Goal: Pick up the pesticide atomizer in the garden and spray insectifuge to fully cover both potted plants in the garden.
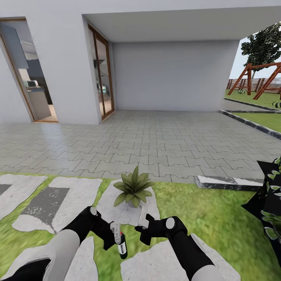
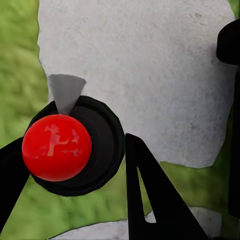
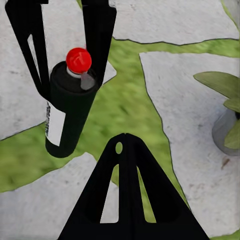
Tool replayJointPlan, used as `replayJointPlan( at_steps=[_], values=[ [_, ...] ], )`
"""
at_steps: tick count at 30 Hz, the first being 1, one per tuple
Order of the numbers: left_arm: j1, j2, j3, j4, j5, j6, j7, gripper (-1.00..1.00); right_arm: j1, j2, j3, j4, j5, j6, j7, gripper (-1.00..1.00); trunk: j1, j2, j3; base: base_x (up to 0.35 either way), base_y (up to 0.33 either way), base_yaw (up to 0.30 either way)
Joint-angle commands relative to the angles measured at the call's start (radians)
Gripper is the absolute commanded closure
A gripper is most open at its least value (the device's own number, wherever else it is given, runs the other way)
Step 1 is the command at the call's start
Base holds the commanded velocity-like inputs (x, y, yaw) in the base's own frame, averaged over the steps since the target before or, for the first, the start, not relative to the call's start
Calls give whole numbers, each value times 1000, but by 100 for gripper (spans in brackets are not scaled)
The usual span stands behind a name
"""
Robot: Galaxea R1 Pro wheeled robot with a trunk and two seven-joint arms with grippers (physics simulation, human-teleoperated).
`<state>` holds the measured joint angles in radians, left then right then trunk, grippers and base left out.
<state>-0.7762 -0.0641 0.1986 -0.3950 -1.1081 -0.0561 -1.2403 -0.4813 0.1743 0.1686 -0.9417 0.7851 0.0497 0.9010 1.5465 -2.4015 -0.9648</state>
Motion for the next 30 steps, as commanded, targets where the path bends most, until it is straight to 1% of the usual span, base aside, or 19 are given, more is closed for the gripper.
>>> replayJointPlan(
  at_steps=[1,10,13,16,22,24,25,27,28,30],
  values=[
    [-1,-6,8,0,-9,-6,-4,100,0,0,0,-2,3,5,4,100,0,0,-1,0,0,0],
    [2,-26,10,6,-2,-8,-4,100,0,0,0,-2,3,4,4,100,0,0,-1,0,0,0],
    [5,-40,10,5,-1,-9,-4,100,0,0,1,-1,2,4,4,100,0,0,-1,0,0,0],
    [8,-49,10,4,-1,-32,-4,100,0,0,2,-1,2,4,4,100,0,0,-1,0,0,0],
    [7,-53,11,0,1,-50,-1,100,0,0,2,0,2,4,5,100,0,0,-1,0,0,0],
    [6,-54,11,-2,13,-51,-1,100,0,0,2,-1,2,4,5,100,0,0,-1,0,0,0],
    [6,-54,11,-2,33,-52,0,100,0,0,2,-1,2,4,5,100,0,0,-1,0,0,0],
    [5,-54,12,-2,60,-54,0,100,0,0,2,-2,2,4,6,100,0,0,-1,0,0,0],
    [5,-55,12,-2,69,-55,0,100,0,0,2,-2,2,4,5,100,0,0,-1,0,0,0],
    [5,-58,12,-2,75,-57,-1,100,0,0,2,-2,2,4,5,100,0,0,-1,0,0,0]
  ],
)
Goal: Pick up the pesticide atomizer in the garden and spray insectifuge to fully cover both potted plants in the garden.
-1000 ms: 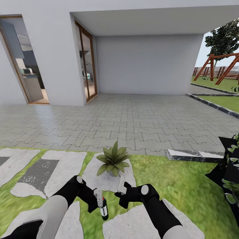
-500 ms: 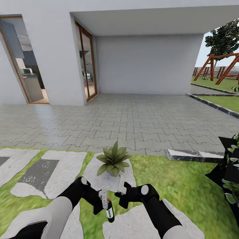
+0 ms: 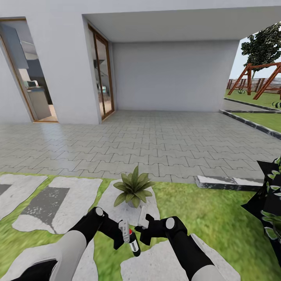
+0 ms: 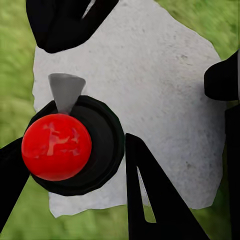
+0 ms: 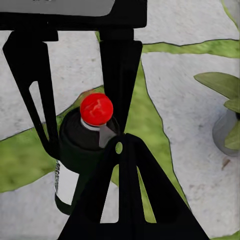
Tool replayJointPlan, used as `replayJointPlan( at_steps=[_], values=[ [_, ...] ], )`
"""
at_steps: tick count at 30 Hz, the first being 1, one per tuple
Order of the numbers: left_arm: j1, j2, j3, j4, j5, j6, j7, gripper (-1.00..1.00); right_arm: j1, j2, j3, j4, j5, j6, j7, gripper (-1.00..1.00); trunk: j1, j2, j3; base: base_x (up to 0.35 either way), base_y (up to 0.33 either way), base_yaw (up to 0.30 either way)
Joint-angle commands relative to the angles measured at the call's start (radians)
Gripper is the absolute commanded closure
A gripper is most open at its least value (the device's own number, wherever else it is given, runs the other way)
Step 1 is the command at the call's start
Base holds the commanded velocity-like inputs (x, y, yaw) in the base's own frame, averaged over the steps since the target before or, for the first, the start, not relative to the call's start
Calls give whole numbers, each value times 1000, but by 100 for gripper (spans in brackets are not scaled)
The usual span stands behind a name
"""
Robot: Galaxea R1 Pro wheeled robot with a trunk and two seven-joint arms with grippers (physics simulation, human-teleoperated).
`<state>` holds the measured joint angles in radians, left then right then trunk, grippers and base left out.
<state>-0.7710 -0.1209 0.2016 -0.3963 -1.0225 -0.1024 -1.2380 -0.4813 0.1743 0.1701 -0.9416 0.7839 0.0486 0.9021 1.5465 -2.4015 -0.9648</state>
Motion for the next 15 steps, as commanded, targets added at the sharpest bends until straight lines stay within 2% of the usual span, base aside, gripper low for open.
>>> replayJointPlan(
  at_steps=[1,6,10,15],
  values=[
    [-1,-2,9,-1,-9,-11,-3,100,0,0,0,-2,3,5,4,100,0,0,-1,0,0,0],
    [1,-5,9,-1,-6,-18,-2,100,0,0,0,-2,3,5,4,100,0,0,-1,0,0,0],
    [1,-8,9,-1,14,-43,-1,100,0,0,0,-2,3,5,4,100,0,0,-1,0,0,0],
    [1,-10,9,-1,20,-46,-1,100,0,0,0,-3,3,5,4,100,0,0,-1,0,0,0]
  ],
)
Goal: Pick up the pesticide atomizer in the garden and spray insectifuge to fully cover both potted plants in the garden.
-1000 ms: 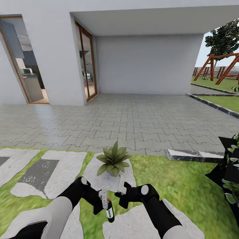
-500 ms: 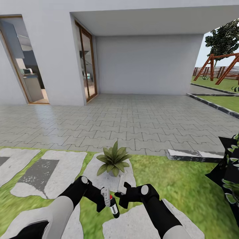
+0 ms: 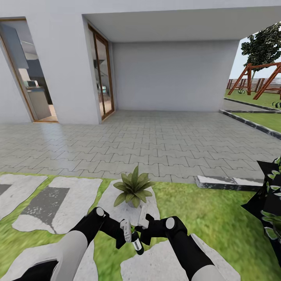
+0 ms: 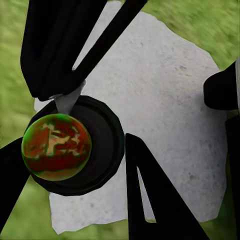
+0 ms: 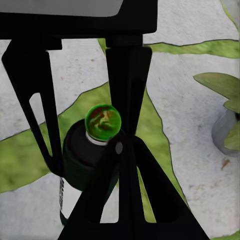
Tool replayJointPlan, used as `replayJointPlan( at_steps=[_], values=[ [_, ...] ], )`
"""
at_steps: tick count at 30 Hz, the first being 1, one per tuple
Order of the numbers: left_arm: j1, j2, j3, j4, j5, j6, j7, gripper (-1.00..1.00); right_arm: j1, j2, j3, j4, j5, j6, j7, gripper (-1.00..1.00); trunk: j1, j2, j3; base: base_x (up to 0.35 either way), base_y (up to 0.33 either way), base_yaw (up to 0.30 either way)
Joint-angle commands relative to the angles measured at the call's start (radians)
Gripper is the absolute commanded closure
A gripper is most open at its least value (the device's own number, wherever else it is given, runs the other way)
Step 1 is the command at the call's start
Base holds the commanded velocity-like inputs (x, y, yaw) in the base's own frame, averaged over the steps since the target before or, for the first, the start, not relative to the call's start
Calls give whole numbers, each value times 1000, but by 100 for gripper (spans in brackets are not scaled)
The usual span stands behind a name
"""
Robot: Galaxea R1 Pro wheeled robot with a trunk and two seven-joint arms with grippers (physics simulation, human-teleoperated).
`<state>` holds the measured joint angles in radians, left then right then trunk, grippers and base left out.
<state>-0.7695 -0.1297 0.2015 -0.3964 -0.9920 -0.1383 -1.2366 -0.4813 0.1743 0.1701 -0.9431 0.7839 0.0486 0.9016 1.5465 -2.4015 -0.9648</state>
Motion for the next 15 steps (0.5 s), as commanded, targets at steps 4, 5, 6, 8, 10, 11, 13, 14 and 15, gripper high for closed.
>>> replayJointPlan(
  at_steps=[4,5,6,8,10,11,13,14,15],
  values=[
    [-1,-3,9,-1,-9,-12,-3,100,0,0,0,-2,3,5,4,100,0,0,-1,0,0,0],
    [-1,-4,9,-1,-8,-11,-3,100,0,0,0,-2,3,5,4,100,0,0,-1,0,0,0],
    [-1,-5,9,-1,-8,-11,-2,100,0,0,0,-2,3,5,3,100,0,0,-1,0,0,0],
    [-1,-4,9,-1,-8,-11,1,100,0,0,0,-2,3,5,3,100,0,0,-1,0,0,0],
    [1,-2,9,-1,-8,-11,5,100,0,0,0,-2,3,5,3,100,0,0,-1,0,0,0],
    [1,-1,10,0,-8,-11,6,100,0,0,0,-2,3,5,3,100,0,0,-1,0,0,0],
    [1,2,10,0,-9,-11,7,100,0,0,0,-2,3,5,3,100,0,0,-1,0,0,0],
    [3,5,10,1,-9,-12,8,100,0,0,0,-3,3,5,3,100,0,0,-1,0,0,0],
    [4,8,7,0,-9,-13,8,100,0,0,0,-3,3,5,3,100,0,0,-1,0,0,0]
  ],
)
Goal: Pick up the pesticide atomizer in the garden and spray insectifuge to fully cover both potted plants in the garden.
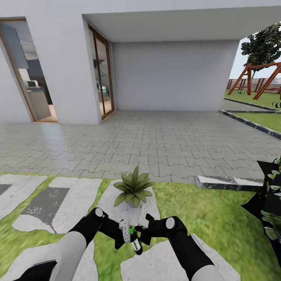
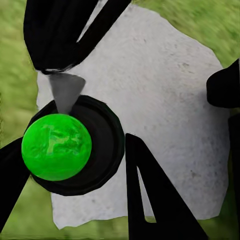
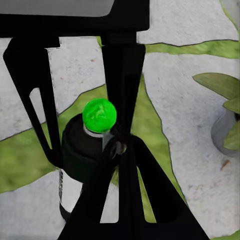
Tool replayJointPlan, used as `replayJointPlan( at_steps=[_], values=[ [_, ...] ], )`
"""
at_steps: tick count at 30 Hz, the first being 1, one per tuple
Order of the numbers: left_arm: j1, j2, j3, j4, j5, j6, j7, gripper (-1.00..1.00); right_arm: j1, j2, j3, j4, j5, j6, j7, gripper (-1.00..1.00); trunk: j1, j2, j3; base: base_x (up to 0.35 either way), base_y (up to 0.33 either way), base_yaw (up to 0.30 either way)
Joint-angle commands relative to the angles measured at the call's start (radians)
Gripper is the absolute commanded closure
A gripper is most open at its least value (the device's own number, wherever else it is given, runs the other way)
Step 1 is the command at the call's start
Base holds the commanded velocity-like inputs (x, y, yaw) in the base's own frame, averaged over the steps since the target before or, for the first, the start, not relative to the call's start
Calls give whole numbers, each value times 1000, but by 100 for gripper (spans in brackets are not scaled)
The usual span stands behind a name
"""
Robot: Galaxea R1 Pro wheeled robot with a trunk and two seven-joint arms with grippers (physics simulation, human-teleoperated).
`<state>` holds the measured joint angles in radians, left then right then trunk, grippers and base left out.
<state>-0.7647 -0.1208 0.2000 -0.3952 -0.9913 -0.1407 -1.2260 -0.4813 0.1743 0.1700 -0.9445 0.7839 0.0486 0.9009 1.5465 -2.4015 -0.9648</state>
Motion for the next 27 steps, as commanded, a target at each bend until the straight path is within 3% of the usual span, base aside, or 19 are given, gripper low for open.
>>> replayJointPlan(
  at_steps=[1,5,8,11,15,16,19,21,24,26,27],
  values=[
    [0,1,7,-1,-12,-11,-3,100,0,0,0,-1,3,5,4,100,0,0,-1,0,0,0],
    [6,47,0,-2,-22,-13,-4,100,0,0,-1,-1,4,5,4,100,0,0,-1,0,0,0],
    [8,118,0,-2,-23,-14,-4,100,0,0,-3,0,4,5,3,100,0,0,-1,0,0,0],
    [8,219,2,-1,-14,-35,-4,100,0,0,-6,1,6,6,1,100,0,0,-1,0,0,0],
    [9,320,9,-1,-13,-67,-4,100,0,0,-9,0,9,8,-2,100,0,0,-1,0,0,0],
    [10,341,10,-1,-13,-69,-4,100,0,0,-10,0,9,8,-3,-100,0,0,-1,0,0,0],
    [10,379,14,-1,-13,-62,1,100,0,0,-27,-2,9,7,-28,-100,0,0,-1,0,0,0],
    [10,395,42,-1,-3,-56,17,100,0,0,-78,2,10,7,-116,-100,0,0,-1,0,0,0],
    [10,404,197,7,28,-51,94,100,0,0,-228,128,9,4,-386,-100,0,0,-1,0,0,0],
    [10,403,265,12,33,-50,139,100,0,0,-313,223,9,1,-534,-100,0,0,-1,0,0,0],
    [10,401,301,15,36,-49,170,100,0,0,-370,290,9,-2,-655,-100,0,0,-1,0,0,0]
  ],
)
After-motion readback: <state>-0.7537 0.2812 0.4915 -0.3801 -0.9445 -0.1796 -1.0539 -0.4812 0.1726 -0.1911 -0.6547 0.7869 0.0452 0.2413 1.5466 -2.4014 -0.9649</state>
